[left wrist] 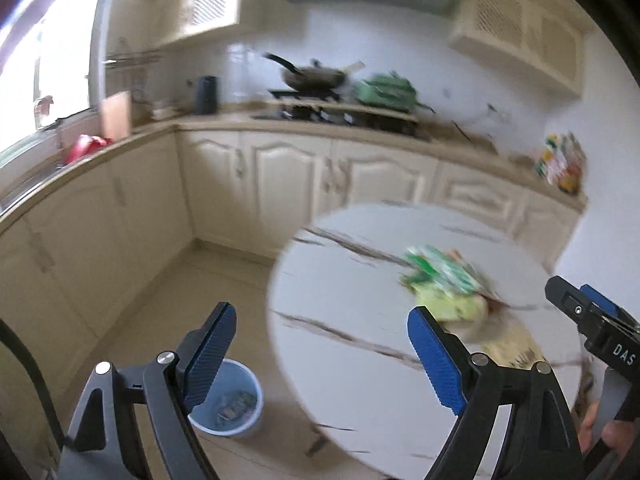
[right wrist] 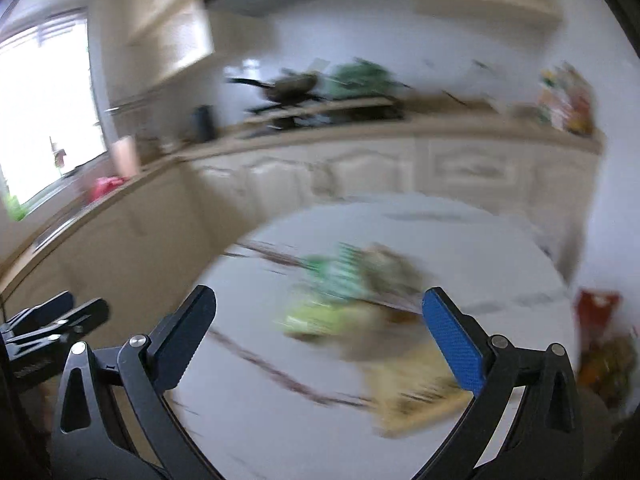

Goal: Collect trash
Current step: 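Move both tools back over the table, then grasp the green-checked snack wrapper with the left tool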

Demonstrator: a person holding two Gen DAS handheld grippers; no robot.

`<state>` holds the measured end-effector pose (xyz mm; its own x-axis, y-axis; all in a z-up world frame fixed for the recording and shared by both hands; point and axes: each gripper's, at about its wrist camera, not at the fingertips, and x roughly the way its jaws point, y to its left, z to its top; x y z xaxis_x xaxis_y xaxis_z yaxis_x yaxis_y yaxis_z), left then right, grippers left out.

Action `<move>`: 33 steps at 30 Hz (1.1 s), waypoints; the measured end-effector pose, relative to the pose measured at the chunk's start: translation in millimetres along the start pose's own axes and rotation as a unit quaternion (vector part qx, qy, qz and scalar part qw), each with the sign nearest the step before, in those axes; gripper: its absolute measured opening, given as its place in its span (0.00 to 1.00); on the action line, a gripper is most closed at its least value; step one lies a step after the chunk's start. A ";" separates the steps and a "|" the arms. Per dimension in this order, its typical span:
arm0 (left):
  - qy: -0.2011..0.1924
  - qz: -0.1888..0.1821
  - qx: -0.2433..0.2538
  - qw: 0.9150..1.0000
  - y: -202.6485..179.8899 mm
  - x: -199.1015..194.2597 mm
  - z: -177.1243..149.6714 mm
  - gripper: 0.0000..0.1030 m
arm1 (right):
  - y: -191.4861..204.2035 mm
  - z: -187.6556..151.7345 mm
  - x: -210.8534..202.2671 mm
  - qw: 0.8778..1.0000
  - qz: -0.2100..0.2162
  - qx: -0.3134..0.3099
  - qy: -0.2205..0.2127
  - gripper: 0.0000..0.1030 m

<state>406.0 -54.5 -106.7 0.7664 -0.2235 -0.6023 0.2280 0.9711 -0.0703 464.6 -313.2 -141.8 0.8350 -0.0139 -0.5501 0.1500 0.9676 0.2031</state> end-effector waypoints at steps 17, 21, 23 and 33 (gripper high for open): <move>0.120 -0.074 0.038 0.989 -66.5 199.6 116.3 0.82 | -115.2 -24.6 32.1 0.996 -0.040 0.056 0.059 1.00; 0.145 -0.067 0.033 0.987 -89.5 254.2 136.7 0.82 | -131.5 -27.0 43.7 0.994 -0.041 0.069 0.069 1.00; 0.157 -0.064 0.036 0.985 -98.6 282.0 146.6 0.82 | -138.1 -26.7 50.2 0.994 -0.040 0.073 0.076 1.00; 0.204 -0.045 0.035 0.977 -111.1 368.1 162.9 0.62 | -153.8 -24.5 74.9 0.992 -0.033 0.085 0.086 1.00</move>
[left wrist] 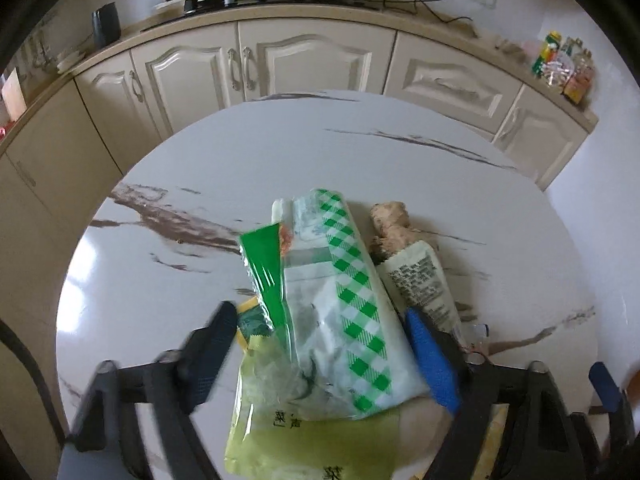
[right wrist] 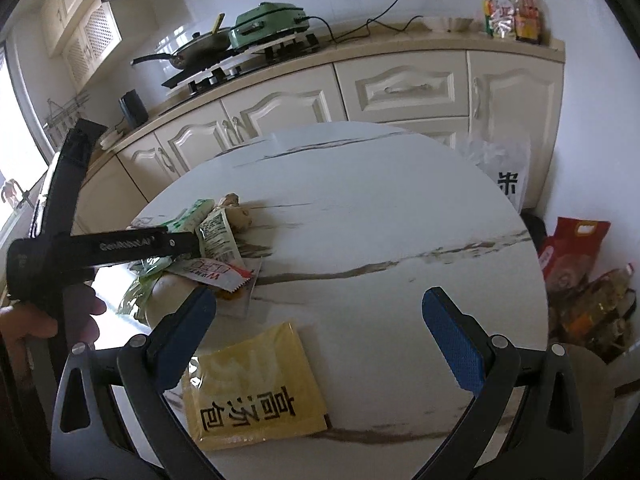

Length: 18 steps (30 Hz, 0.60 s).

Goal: Collect trash
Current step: 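Grasp the green-checked snack wrapper with the left tool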

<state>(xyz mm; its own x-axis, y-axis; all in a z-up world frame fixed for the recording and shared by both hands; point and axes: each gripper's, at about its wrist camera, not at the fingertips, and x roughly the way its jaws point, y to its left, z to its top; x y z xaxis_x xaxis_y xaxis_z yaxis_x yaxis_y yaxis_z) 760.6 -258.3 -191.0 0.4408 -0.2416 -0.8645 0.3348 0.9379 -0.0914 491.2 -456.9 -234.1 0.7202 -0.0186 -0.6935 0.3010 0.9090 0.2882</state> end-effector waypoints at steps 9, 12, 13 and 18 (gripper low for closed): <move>-0.074 -0.016 -0.007 0.997 23.5 -34.8 -10.8 0.61 | 18.6 9.1 19.8 0.999 0.008 -0.030 0.009 1.00; -0.101 -0.016 0.006 0.995 25.2 -51.9 -18.3 0.61 | 33.3 21.8 31.2 0.999 0.027 -0.046 0.012 1.00; -0.105 -0.026 0.006 0.994 27.9 -56.3 -20.1 0.61 | 39.4 27.9 37.4 0.998 0.036 -0.054 0.018 1.00; -0.115 -0.025 -0.007 0.993 42.5 -62.2 -27.4 0.61 | 75.7 44.8 74.7 0.992 0.034 -0.112 0.056 1.00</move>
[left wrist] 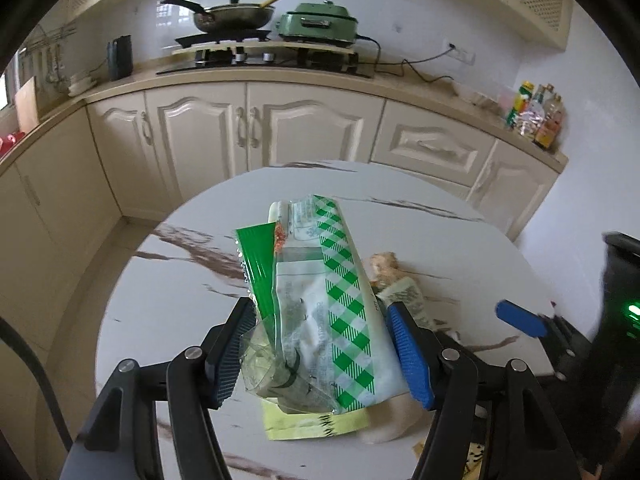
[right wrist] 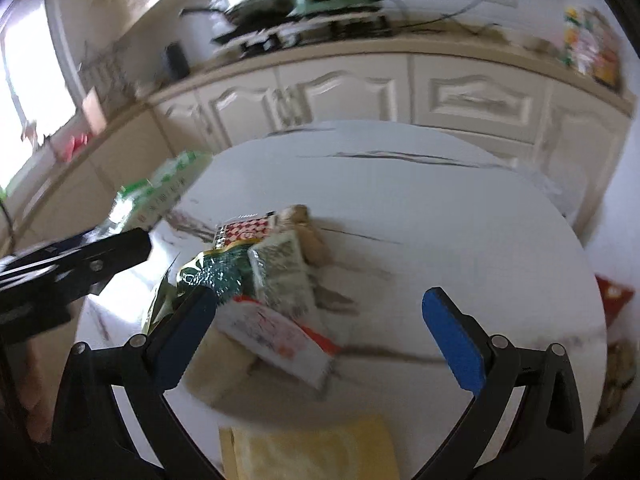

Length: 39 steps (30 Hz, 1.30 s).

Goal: Collect trash
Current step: 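Grasp the green-checked snack wrapper with the left tool, then lift the wrapper with the left tool while the right tool grasps the red-checked packet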

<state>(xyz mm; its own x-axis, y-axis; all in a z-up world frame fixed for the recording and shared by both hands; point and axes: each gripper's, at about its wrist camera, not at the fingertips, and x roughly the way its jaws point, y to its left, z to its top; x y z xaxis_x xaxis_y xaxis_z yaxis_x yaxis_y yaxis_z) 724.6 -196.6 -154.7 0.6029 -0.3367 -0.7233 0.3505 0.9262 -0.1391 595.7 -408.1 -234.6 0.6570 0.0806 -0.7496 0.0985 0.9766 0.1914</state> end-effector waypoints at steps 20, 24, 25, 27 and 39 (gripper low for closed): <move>-0.011 -0.014 -0.011 1.000 27.1 -34.1 -15.9 0.61 | 21.3 7.5 29.3 0.999 0.004 -0.015 0.036 0.31; -0.030 -0.019 -0.018 0.999 34.6 -58.5 -23.2 0.61 | 27.2 13.4 -0.5 1.000 0.006 -0.011 -0.003 0.31; -0.037 -0.021 -0.020 0.999 38.1 -67.4 -25.6 0.61 | 29.8 15.4 -8.4 1.000 0.010 -0.009 -0.013 0.30; -0.051 -0.024 -0.025 0.998 49.3 -87.7 -30.5 0.61 | 43.4 18.9 -30.0 0.999 0.015 -0.016 -0.039 0.22; -0.077 -0.015 -0.033 0.996 105.9 -163.1 -96.2 0.61 | 70.9 12.5 -24.8 0.999 0.005 0.001 -0.037 0.68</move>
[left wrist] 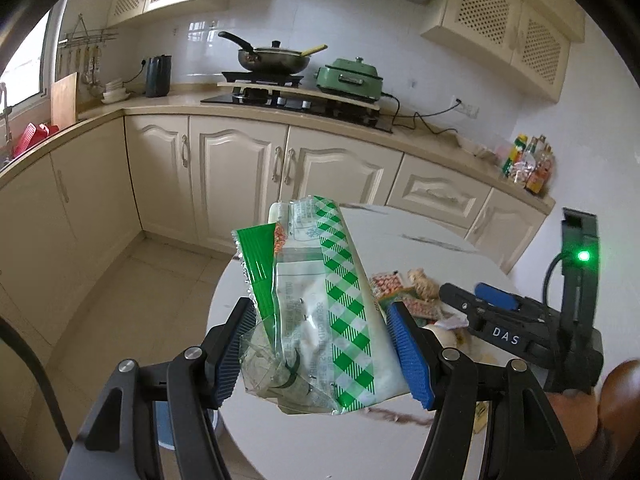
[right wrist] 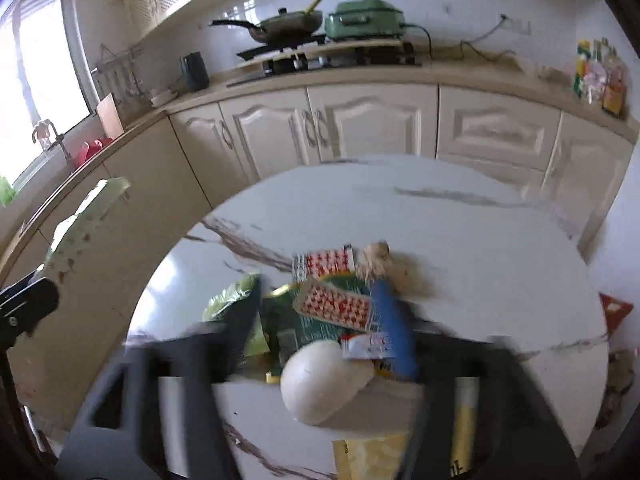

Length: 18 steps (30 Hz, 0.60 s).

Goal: Collect trash
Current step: 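Lift the wrapper with the left tool while the right tool grasps the red-checked packet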

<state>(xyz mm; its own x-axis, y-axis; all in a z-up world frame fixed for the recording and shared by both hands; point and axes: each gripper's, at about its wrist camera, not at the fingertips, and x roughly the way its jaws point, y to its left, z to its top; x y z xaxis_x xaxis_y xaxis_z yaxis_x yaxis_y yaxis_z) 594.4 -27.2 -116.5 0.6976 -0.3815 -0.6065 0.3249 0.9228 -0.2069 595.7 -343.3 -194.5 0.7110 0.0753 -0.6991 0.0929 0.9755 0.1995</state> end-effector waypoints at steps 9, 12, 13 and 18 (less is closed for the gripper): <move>0.018 -0.003 -0.001 1.000 6.5 -3.6 2.6 0.61 | 1.7 -9.2 43.6 0.997 -0.023 -0.041 0.059 0.68; 0.026 -0.003 0.001 1.000 3.4 3.1 10.0 0.61 | 0.8 -16.2 62.0 0.993 -0.048 -0.062 0.088 0.67; 0.028 -0.003 0.000 1.000 3.1 4.9 12.1 0.61 | -0.2 -18.8 66.3 0.993 -0.036 -0.066 0.095 0.67; 0.034 -0.002 0.001 0.999 -2.2 18.8 28.7 0.61 | 4.6 -19.6 76.5 0.989 -0.041 -0.102 0.101 0.71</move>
<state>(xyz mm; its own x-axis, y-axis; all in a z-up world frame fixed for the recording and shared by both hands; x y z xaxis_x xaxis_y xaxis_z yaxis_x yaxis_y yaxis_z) 625.1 -37.9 -105.4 0.6506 -0.3814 -0.6567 0.3297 0.9208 -0.2082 636.9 -329.1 -260.5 0.5520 0.0132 -0.8337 -0.0121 0.9999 0.0078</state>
